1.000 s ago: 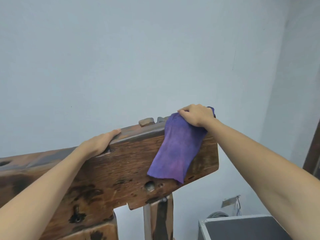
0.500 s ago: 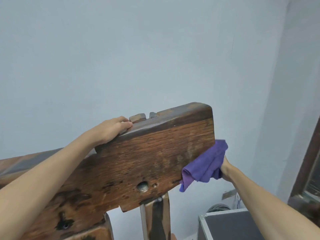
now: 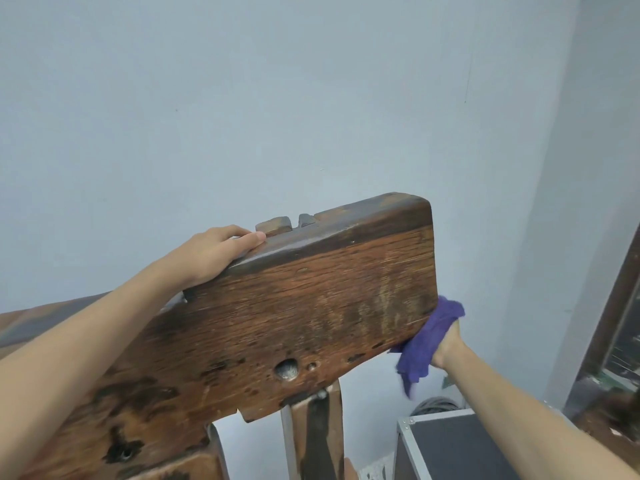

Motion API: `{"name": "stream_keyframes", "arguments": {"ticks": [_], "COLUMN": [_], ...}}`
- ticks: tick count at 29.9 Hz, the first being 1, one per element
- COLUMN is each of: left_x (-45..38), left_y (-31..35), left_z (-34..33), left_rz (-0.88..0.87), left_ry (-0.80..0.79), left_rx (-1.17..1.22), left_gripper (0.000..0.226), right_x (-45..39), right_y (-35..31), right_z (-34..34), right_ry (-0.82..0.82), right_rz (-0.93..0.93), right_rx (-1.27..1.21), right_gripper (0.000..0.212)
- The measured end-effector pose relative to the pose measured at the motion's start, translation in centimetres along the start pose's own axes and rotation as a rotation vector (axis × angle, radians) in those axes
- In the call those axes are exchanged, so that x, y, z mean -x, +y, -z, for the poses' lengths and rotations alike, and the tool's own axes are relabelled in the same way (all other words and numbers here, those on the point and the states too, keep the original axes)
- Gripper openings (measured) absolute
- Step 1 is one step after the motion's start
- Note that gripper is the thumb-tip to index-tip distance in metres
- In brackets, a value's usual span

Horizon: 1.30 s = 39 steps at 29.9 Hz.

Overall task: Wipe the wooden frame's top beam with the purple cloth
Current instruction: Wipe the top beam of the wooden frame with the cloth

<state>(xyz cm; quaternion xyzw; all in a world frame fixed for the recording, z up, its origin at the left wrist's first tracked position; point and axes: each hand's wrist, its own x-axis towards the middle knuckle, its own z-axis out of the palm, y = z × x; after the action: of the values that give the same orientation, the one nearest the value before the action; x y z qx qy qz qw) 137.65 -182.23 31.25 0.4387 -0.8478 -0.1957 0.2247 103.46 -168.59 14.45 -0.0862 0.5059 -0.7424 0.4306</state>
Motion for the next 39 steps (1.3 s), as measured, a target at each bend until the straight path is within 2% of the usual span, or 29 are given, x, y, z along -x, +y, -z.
{"name": "stream_keyframes", "arguments": {"ticks": [3,6,8,11,12,15,17,18,21,24,28,31,33,34,36,38,39], "left_x": [0.0,0.0,0.2,0.4,0.4,0.2,0.2,0.3,0.3,1.1,1.4,1.2,1.5,1.6,1.6,1.5,1.6], "left_y": [0.4,1.2,1.5,1.6,1.6,0.7,0.0,-0.3,-0.4,-0.7,-2.1,-2.8,-2.9,-2.6,-2.5,-2.2,-2.6], "left_z": [-0.1,-0.2,-0.3,-0.3,-0.3,0.0,0.1,0.0,-0.4,-0.2,-0.7,-0.8,-0.6,-0.5,-0.6,-0.6,-0.7], "left_rz": [0.016,0.046,0.053,0.049,0.046,0.113,0.166,0.184,0.228,0.221,0.168,0.153,0.152,0.152,0.162,0.15,0.152], "left_ry": [0.014,0.017,0.017,0.026,0.033,0.032,0.059,0.092,0.241,0.21,0.154,0.153,0.159,0.156,0.148,0.149,0.154], "left_rx": [-0.016,-0.069,-0.09,-0.092,-0.067,0.188,0.4,0.504,0.677,0.741,0.773,0.637,0.554,0.535,0.535,0.56,0.568], "left_gripper": [0.073,0.069,0.065,0.065,0.065,0.073,0.085,0.09,0.103,0.098,0.094,0.09,0.086,0.084,0.082,0.08,0.079], "right_x": [1.4,2.5,3.5,6.3,7.1,9.2,10.0,10.5,12.2,13.4,12.0,8.0,5.1,3.8,2.3,2.1,2.4], "right_y": [-4.5,-8.6,-11.6,-15.6,-16.0,-13.5,-9.8,-7.9,-2.8,1.3,2.7,-0.1,-1.7,-2.1,-0.9,2.2,4.5], "right_z": [-1.6,-3.8,-6.1,-10.1,-11.1,-14.6,-17.0,-18.0,-20.3,-20.3,-16.7,-13.3,-10.6,-9.1,-7.3,-7.6,-8.6], "right_ry": [0.067,-0.079,-0.153,-0.191,-0.206,-0.132,-0.099,-0.088,-0.104,-0.252,-0.431,-0.469,-0.345,-0.234,0.049,0.366,0.468], "right_rz": [0.109,0.211,0.275,0.536,0.64,0.909,1.144,1.238,1.522,1.684,1.961,2.117,2.095,2.011,1.701,1.323,1.157], "right_rx": [0.231,0.342,0.354,0.51,0.653,1.435,1.741,1.768,1.623,1.424,1.62,1.664,1.628,1.585,1.385,1.08,0.933], "right_gripper": [0.032,0.043,0.038,0.033,0.036,0.044,0.04,0.042,0.042,0.037,0.05,0.052,0.059,0.062,0.06,0.057,0.056]}}
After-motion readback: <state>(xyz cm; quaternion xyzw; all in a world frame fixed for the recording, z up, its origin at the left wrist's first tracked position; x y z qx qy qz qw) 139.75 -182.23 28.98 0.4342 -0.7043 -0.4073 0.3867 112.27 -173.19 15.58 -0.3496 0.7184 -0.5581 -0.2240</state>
